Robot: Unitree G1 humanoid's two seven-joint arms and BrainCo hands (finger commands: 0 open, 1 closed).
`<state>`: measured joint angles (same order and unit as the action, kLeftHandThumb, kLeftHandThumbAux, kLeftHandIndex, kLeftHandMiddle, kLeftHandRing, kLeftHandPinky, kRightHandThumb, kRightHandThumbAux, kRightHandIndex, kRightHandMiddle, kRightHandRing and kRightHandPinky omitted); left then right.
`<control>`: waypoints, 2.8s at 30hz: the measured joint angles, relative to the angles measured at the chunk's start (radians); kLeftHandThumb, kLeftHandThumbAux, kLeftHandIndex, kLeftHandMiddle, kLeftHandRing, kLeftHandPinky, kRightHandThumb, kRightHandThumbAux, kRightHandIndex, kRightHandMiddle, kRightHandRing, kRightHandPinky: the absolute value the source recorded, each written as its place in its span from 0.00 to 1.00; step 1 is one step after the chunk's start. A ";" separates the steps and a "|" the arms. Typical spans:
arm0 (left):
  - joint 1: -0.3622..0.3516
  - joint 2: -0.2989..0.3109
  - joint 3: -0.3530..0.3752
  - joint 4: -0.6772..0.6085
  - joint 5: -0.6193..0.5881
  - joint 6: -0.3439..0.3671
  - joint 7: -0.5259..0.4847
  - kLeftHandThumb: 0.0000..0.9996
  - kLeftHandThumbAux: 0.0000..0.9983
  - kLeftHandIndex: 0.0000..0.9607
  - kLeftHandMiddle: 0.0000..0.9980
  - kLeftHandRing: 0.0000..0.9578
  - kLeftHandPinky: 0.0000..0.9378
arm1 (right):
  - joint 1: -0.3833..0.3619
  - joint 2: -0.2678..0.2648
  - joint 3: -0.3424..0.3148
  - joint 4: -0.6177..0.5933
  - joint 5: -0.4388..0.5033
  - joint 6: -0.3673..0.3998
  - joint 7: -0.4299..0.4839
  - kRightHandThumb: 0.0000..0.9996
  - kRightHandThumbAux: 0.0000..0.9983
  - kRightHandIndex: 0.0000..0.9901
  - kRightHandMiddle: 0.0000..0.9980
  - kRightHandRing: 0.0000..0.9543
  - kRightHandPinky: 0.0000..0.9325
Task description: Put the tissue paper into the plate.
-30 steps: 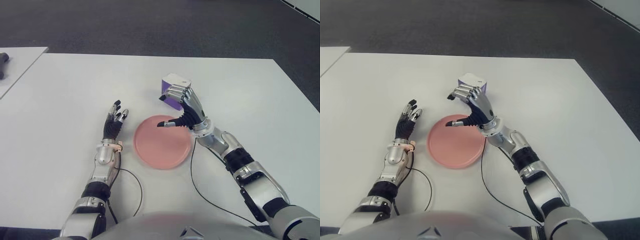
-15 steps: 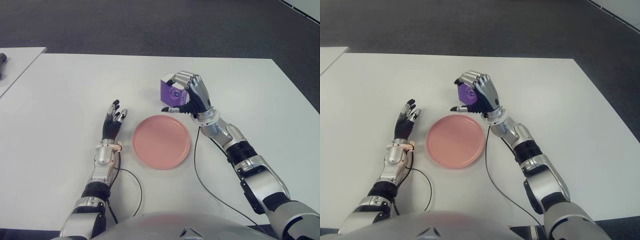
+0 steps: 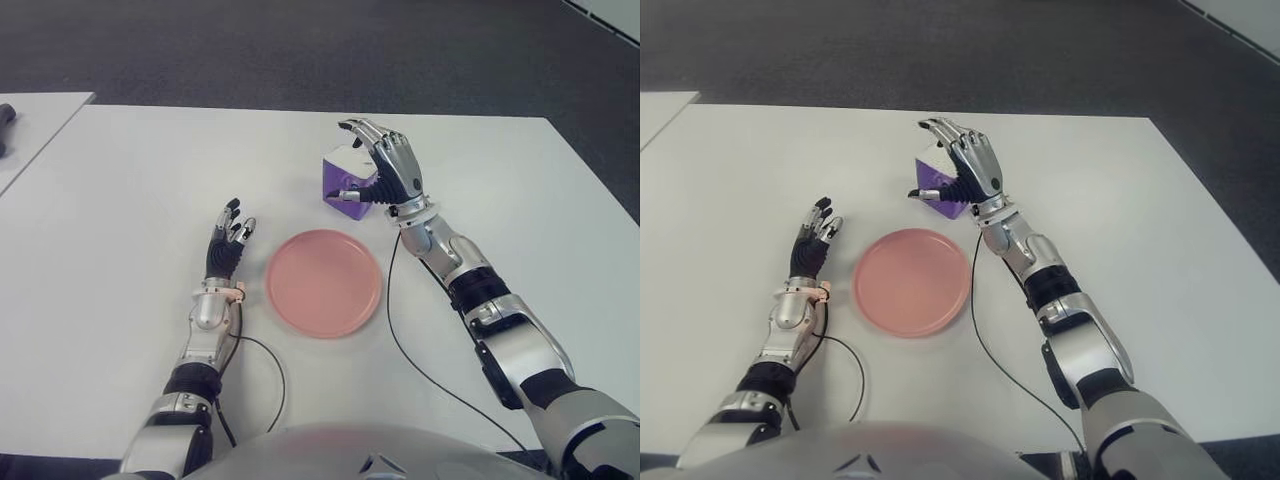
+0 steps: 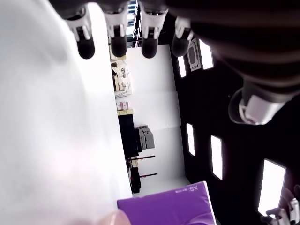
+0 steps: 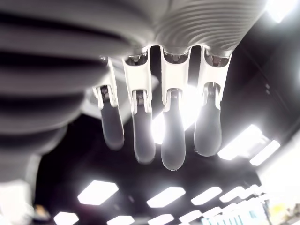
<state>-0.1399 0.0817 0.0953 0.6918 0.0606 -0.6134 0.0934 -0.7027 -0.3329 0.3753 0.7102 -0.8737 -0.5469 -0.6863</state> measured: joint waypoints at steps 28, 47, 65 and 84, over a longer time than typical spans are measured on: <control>-0.003 0.002 0.000 0.012 0.000 -0.005 0.004 0.00 0.41 0.00 0.00 0.00 0.00 | -0.105 0.107 0.040 0.237 0.041 0.166 -0.088 0.28 0.38 0.00 0.00 0.00 0.00; 0.000 0.003 0.001 0.014 0.002 0.007 0.010 0.00 0.41 0.00 0.00 0.00 0.00 | -0.201 0.170 0.052 0.398 0.087 0.267 -0.010 0.22 0.39 0.00 0.00 0.00 0.00; 0.010 0.001 0.001 -0.023 0.006 0.035 0.010 0.00 0.43 0.00 0.00 0.00 0.00 | -0.270 0.203 0.053 0.592 0.153 0.346 0.089 0.20 0.40 0.00 0.00 0.00 0.00; 0.043 -0.004 0.002 -0.070 0.018 0.057 0.037 0.00 0.43 0.00 0.00 0.00 0.00 | -0.273 0.199 0.033 0.631 0.192 0.490 0.139 0.18 0.39 0.00 0.00 0.00 0.00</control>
<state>-0.0966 0.0772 0.0970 0.6216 0.0789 -0.5564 0.1300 -0.9759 -0.1342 0.4081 1.3412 -0.6821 -0.0570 -0.5473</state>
